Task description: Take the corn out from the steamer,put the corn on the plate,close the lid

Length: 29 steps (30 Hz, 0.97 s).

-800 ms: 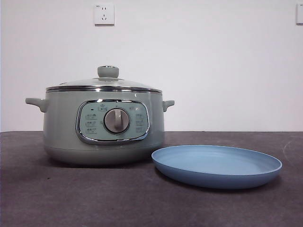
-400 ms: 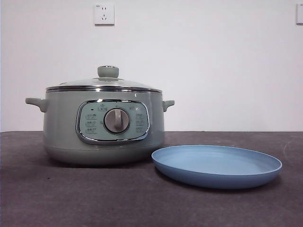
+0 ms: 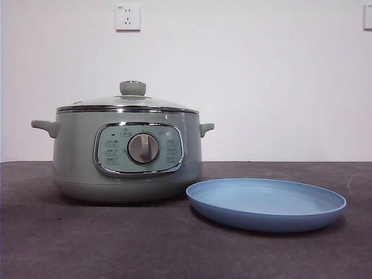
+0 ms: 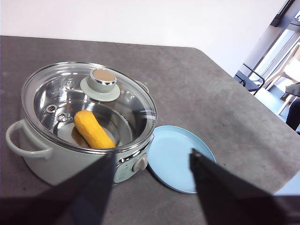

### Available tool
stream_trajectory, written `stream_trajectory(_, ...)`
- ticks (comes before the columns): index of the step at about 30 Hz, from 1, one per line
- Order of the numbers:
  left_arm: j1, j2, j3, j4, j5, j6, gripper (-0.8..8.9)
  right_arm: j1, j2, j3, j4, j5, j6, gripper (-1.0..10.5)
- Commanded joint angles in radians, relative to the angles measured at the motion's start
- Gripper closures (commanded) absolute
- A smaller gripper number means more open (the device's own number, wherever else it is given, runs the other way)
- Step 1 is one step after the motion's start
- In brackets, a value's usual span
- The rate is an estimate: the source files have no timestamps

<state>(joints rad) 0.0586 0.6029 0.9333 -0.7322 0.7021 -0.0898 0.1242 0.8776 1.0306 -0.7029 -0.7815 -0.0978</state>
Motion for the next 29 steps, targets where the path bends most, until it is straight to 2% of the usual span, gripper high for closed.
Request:
stream_trajectory(1,0.000,-0.001,0.003,0.005,0.008,0.016,2.72,0.002,0.000,0.004,0.005,0.002,-0.007,4.1)
stream_trajectory(10,0.000,-0.001,0.003,0.013,0.007,0.016,2.80,0.002,0.000,0.004,-0.009,0.002,-0.006,4.1)
stream_trajectory(16,-0.002,0.046,0.004,0.113,0.008,0.012,2.83,0.002,0.000,0.004,-0.009,0.002,-0.003,4.1)
stream_trajectory(25,-0.099,0.251,0.013,0.340,-0.004,0.012,2.85,0.002,0.000,0.004,-0.009,0.002,-0.005,4.1)
stream_trajectory(29,-0.164,0.394,0.087,0.386,-0.103,0.027,2.85,0.002,0.008,0.004,-0.008,0.002,-0.005,4.1)
